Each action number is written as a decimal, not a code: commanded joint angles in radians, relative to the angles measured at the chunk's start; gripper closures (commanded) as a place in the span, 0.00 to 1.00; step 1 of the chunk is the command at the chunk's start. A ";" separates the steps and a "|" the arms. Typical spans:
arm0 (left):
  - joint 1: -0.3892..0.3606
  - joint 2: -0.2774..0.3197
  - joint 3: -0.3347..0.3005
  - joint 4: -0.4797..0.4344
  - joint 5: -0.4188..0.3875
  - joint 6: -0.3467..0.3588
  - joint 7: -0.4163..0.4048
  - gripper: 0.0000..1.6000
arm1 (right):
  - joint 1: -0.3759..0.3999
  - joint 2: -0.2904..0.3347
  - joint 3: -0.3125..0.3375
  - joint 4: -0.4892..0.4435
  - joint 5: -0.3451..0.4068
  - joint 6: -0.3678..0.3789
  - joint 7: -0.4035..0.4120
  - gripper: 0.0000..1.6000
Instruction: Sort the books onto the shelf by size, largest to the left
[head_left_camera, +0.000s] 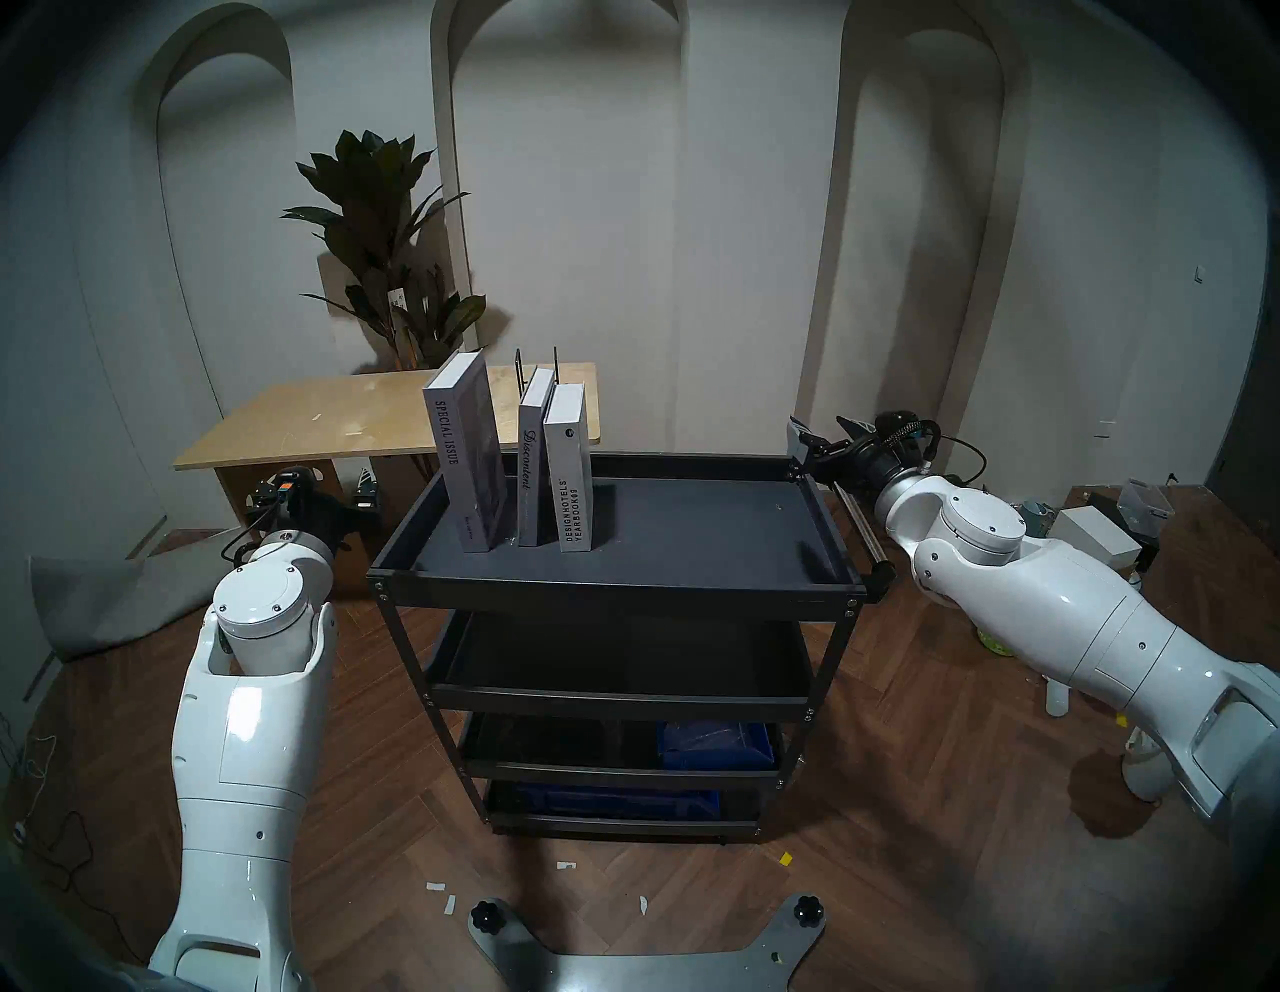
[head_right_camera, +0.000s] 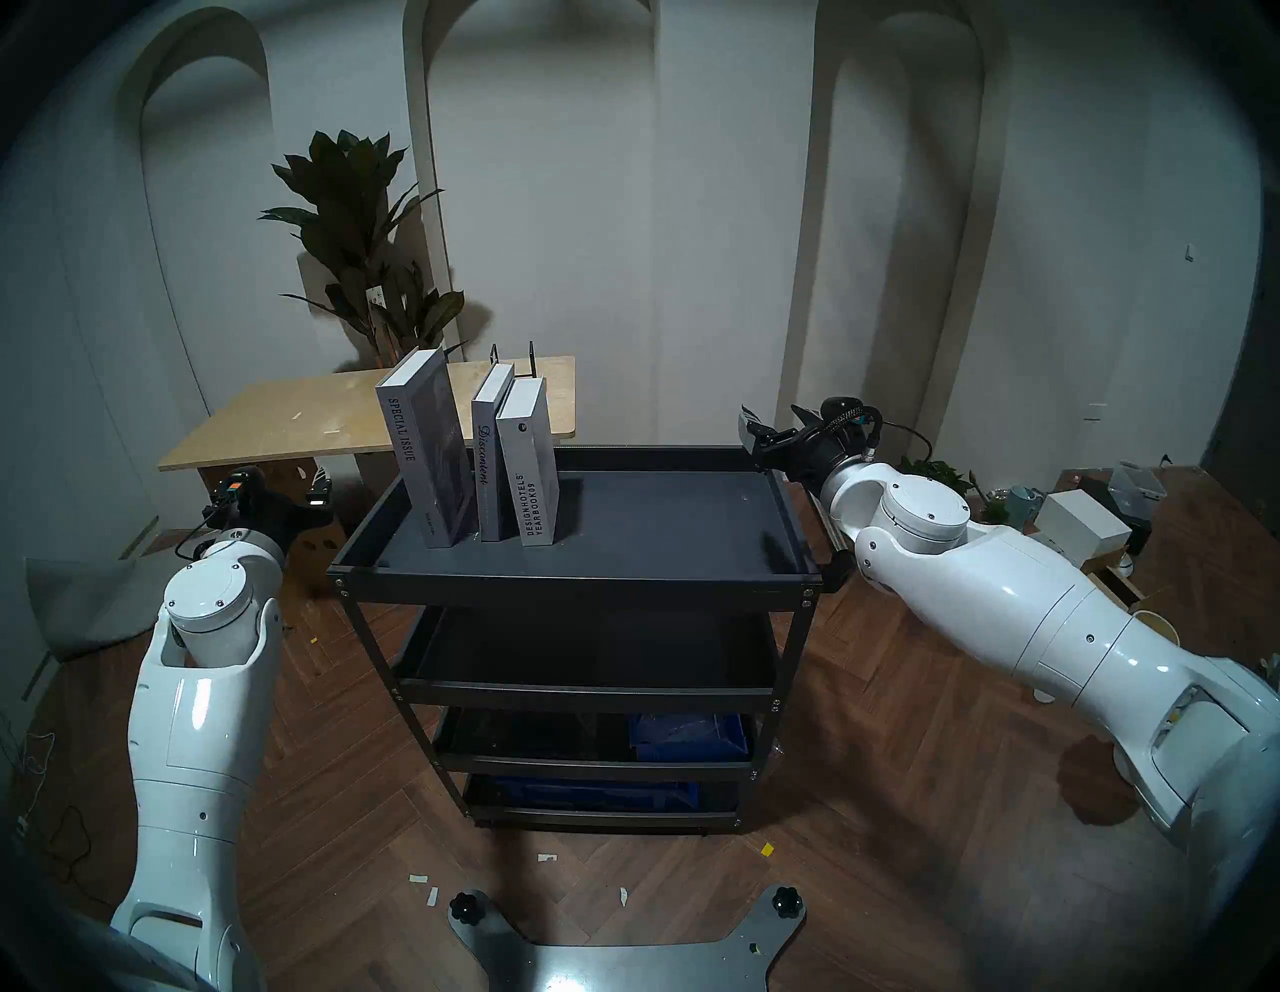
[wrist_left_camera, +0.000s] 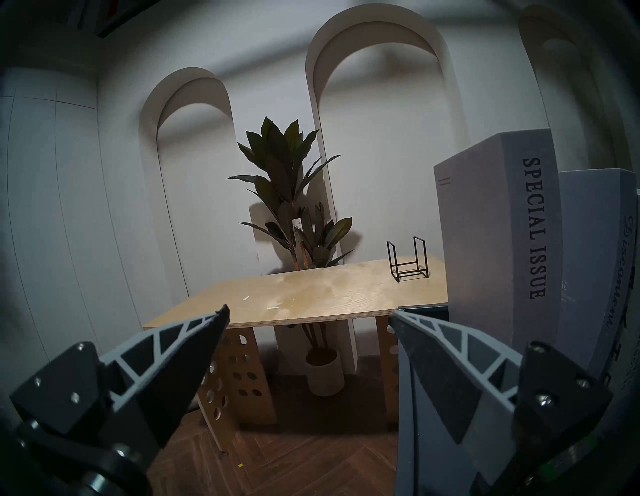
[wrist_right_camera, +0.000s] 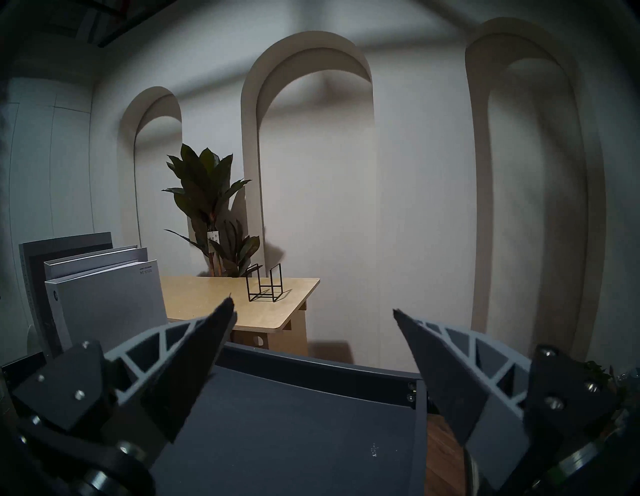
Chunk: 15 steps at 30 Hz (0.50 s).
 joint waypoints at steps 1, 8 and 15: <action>-0.028 0.006 0.003 -0.015 -0.001 -0.007 -0.004 0.00 | 0.007 -0.005 0.011 -0.013 -0.007 -0.023 -0.013 0.00; -0.028 0.007 0.003 -0.015 -0.001 -0.007 -0.004 0.00 | 0.006 -0.005 0.011 -0.013 -0.009 -0.024 -0.016 0.00; -0.028 0.006 0.002 -0.015 -0.001 -0.007 -0.005 0.00 | 0.006 -0.005 0.011 -0.014 -0.010 -0.024 -0.018 0.00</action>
